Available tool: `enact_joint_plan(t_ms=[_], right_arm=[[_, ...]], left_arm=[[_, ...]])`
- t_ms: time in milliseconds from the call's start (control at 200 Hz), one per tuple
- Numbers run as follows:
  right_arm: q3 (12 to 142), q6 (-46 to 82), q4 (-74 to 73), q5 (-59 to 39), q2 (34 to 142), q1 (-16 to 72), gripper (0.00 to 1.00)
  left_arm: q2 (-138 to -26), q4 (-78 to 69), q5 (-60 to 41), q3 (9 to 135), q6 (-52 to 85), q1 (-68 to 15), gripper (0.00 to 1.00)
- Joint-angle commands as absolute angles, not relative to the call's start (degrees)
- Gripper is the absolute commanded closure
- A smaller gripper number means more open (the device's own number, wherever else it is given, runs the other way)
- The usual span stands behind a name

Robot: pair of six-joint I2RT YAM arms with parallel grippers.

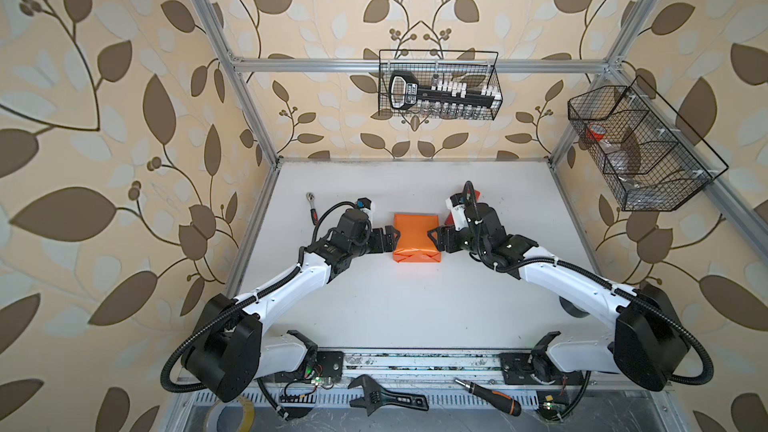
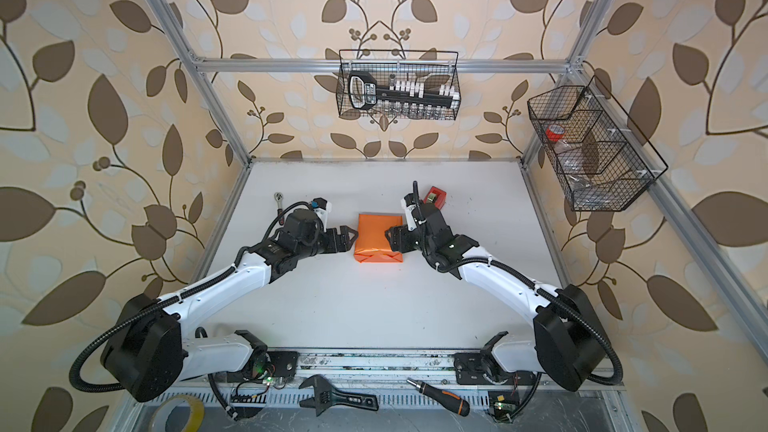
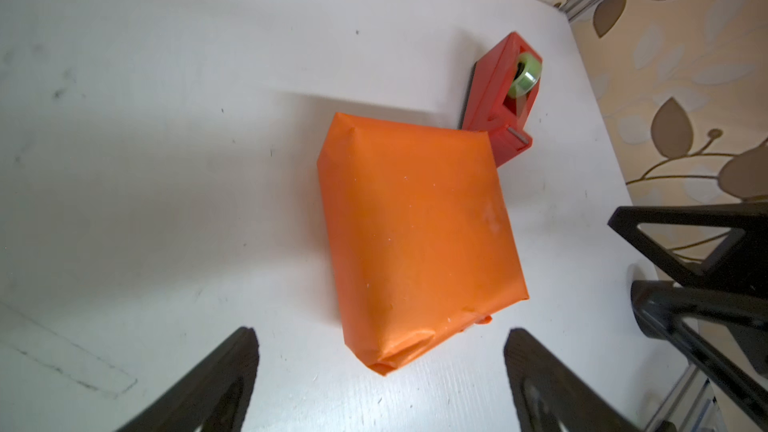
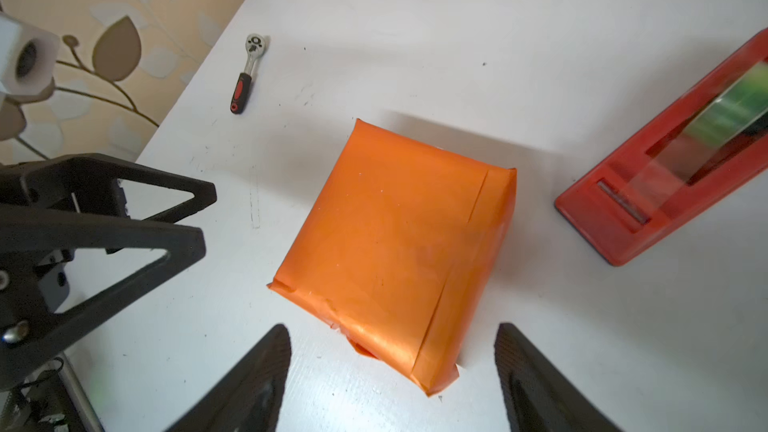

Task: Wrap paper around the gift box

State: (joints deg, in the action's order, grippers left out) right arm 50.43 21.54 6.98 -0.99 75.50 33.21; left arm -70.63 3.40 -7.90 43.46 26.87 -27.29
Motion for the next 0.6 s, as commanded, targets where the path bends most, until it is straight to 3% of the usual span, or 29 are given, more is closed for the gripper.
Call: enact_joint_plan(t_ms=[0,270,480,595], right_arm=[[51.47,17.71,11.69,7.26,69.89,31.1,0.19],[44.43,12.03,7.96,31.02,58.72,26.58,0.0],[36.66,11.05,0.72,36.47,55.9,17.41,0.0],[29.53,10.73,-6.39,34.49,54.59,12.39,0.0]], left_arm=[[-64.57,4.66,-2.59,44.39,23.46,-26.08,0.03],[-48.32,0.4,21.39,35.45,15.23,-23.85,0.01],[-44.46,-1.52,34.77,31.84,6.04,-21.97,0.01],[-46.69,-6.16,34.4,29.07,1.79,-21.71,0.01]])
